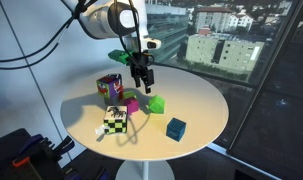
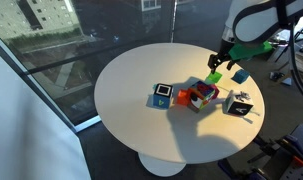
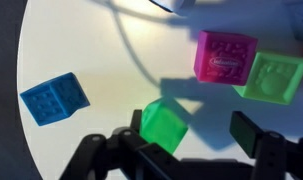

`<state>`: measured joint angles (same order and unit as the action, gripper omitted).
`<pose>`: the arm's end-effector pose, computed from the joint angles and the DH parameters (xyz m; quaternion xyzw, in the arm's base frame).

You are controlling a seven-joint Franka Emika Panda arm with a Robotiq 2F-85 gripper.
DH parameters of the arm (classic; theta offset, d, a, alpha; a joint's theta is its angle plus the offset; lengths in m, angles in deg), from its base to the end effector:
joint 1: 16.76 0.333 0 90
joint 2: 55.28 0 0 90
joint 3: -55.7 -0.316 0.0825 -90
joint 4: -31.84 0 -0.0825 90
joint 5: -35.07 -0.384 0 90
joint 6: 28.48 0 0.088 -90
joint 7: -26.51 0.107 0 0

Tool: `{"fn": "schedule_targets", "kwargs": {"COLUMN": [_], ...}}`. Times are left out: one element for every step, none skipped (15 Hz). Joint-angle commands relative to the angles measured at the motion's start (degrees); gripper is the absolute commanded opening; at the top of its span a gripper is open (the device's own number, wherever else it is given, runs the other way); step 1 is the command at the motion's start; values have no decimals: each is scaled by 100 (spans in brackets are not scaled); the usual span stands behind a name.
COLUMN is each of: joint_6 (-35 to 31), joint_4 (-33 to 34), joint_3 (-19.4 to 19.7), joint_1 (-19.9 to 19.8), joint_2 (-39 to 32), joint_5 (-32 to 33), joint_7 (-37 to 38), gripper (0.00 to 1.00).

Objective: Put the green building block on the table

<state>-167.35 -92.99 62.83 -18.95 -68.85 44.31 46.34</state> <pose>0.5526 -0.0909 0.2832 0.9794 -0.1904 0.0104 0.0671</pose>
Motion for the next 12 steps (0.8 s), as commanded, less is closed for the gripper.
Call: {"fn": "schedule_targets", "kwargs": {"joint_6": [305,390,561,706,892,1059,1190,1318,1433,1535,1624,1685], "joint_4": [-59,-104,-138,-166,-197,-229,-253,-292,-325,-360,-384,-426], "joint_3": [19,0,-19,-33,-53,-66,-81,-97,-111,-127,-141,-160], "joint_1": [63,59,61,65,66,74,74,74,75,73,73,68], "joint_2": [187,251,328,401,495,597,676,783,872,963,1045,1134], "joint_5": [99,84,80,89,89,120,145,184,248,307,400,466], "joint_7": [-94,-188,-298,-389,-523,-602,-678,-738,-770,-811,-792,-796], "gripper": [100,100,100,100,100,100,100,100,100,100,100,100]}}
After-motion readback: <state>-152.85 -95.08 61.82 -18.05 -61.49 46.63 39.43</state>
